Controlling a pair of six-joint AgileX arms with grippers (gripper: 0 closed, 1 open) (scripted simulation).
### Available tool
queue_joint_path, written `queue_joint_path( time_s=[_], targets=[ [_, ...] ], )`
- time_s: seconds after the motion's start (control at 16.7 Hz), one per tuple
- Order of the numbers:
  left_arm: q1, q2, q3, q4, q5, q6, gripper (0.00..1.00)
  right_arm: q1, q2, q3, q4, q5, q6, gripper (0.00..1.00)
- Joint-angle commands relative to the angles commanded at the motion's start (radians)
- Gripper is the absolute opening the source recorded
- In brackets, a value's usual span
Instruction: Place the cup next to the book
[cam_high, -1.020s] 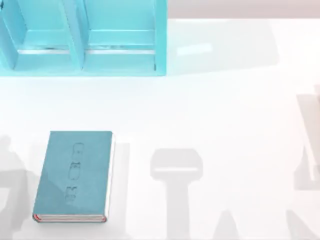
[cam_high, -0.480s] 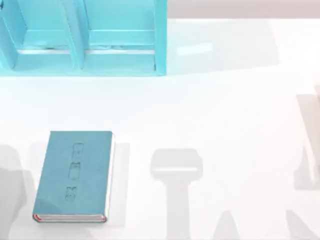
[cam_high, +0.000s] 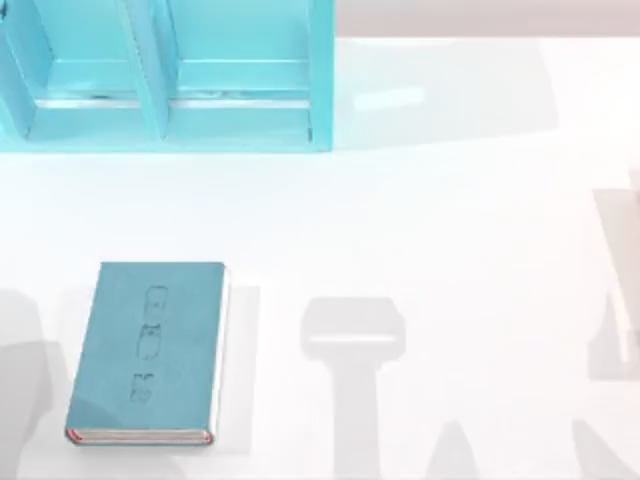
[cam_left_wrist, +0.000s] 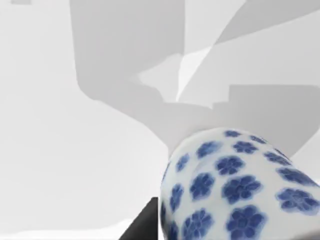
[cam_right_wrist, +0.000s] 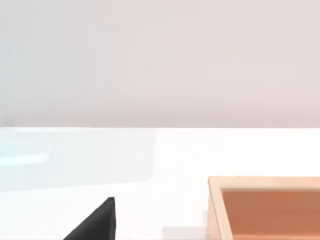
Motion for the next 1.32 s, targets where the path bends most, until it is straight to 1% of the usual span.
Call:
queue_joint_path(
  time_s=[0.42,0.48,1.02,1.32],
  targets=[
    [0.0,0.0,0.0,0.0,0.0,0.0,0.02,0.0,0.0,0.0,0.0,0.0,0.0,1.0],
    [0.0,0.0,0.0,0.0,0.0,0.0,0.0,0.0,0.0,0.0,0.0,0.0,0.0,1.0],
    [-0.001,-0.004,0.002,-0.004,0.0,0.001,0.0,0.0,0.0,0.0,0.0,0.0,0.0,1.0],
    [-0.002,-0.048,0.075,-0.115,0.001,0.001,0.0,0.0,0.0,0.0,0.0,0.0,0.0,1.0]
  ],
)
